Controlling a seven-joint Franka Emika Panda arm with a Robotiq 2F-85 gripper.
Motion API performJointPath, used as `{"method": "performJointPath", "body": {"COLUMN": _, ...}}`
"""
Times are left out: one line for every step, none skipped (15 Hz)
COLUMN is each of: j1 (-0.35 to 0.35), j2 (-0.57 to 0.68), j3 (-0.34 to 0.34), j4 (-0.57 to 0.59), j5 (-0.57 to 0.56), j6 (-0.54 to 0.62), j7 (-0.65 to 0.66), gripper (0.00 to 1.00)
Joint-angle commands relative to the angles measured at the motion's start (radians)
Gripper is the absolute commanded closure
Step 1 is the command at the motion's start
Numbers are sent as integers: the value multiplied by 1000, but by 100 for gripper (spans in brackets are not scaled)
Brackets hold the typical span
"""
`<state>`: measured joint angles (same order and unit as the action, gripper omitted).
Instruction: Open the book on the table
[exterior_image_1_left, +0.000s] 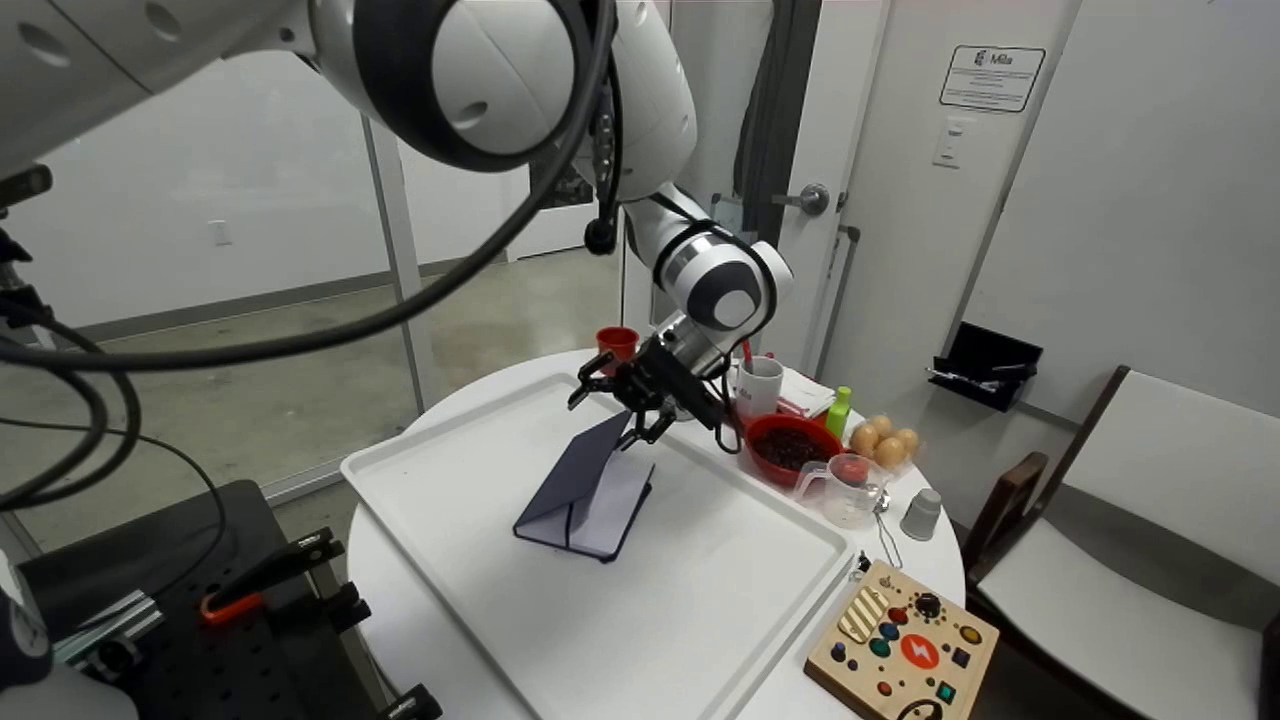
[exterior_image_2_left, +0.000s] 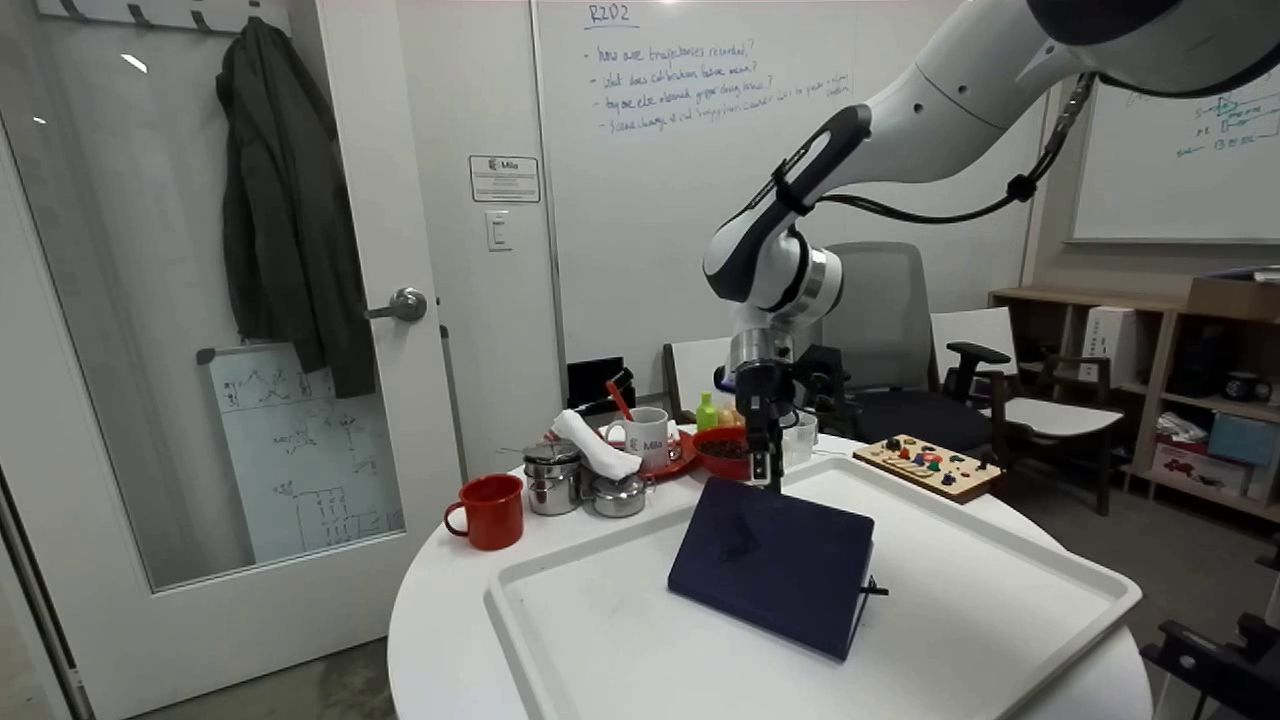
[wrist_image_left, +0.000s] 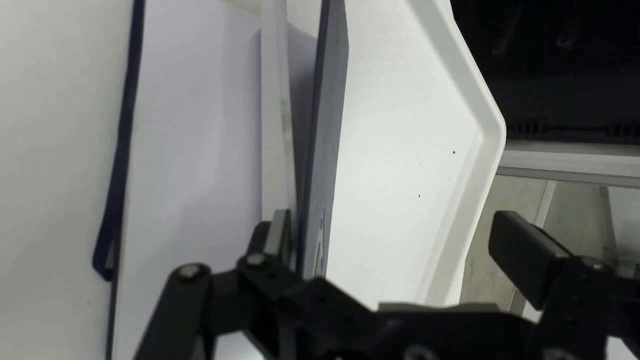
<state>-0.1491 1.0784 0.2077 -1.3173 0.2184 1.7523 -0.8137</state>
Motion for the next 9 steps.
{"method": "performJointPath", "body": {"j1": 44, "j2": -104, "j3": -13, "j4": -112, "j5": -52, "j6": 21, "j7": -11, "gripper": 0}}
{"method": "performJointPath", "body": {"j1": 58, "j2": -121, "j3": -14, "j4": -128, "j5": -67, "j6": 25, "j7": -8, "gripper": 0}}
{"method": "performJointPath", "body": {"j1": 69, "j2": -136, "j3": -14, "j4": -140, "j5": -80, "j6": 27, "j7": -5, "gripper": 0}}
{"method": "performJointPath", "body": {"j1": 84, "j2": -152, "j3": -16, "j4": -155, "j5": -95, "j6": 31, "j7": -1, "gripper": 0}}
{"method": "performJointPath", "body": {"j1": 98, "j2": -165, "j3": -17, "j4": -165, "j5": -109, "j6": 35, "j7": 5, "gripper": 0}}
{"method": "performJointPath", "body": {"j1": 115, "j2": -173, "j3": -18, "j4": -171, "j5": -127, "j6": 33, "j7": 14, "gripper": 0}}
{"method": "performJointPath", "body": {"j1": 134, "j2": -177, "j3": -21, "j4": -172, "j5": -148, "j6": 27, "j7": 20, "gripper": 0}}
{"method": "performJointPath", "body": {"j1": 153, "j2": -177, "j3": -22, "j4": -171, "j5": -169, "j6": 18, "j7": 27, "gripper": 0}}
{"method": "performJointPath", "body": {"j1": 171, "j2": -175, "j3": -22, "j4": -167, "j5": -190, "j6": 7, "j7": 34, "gripper": 0}}
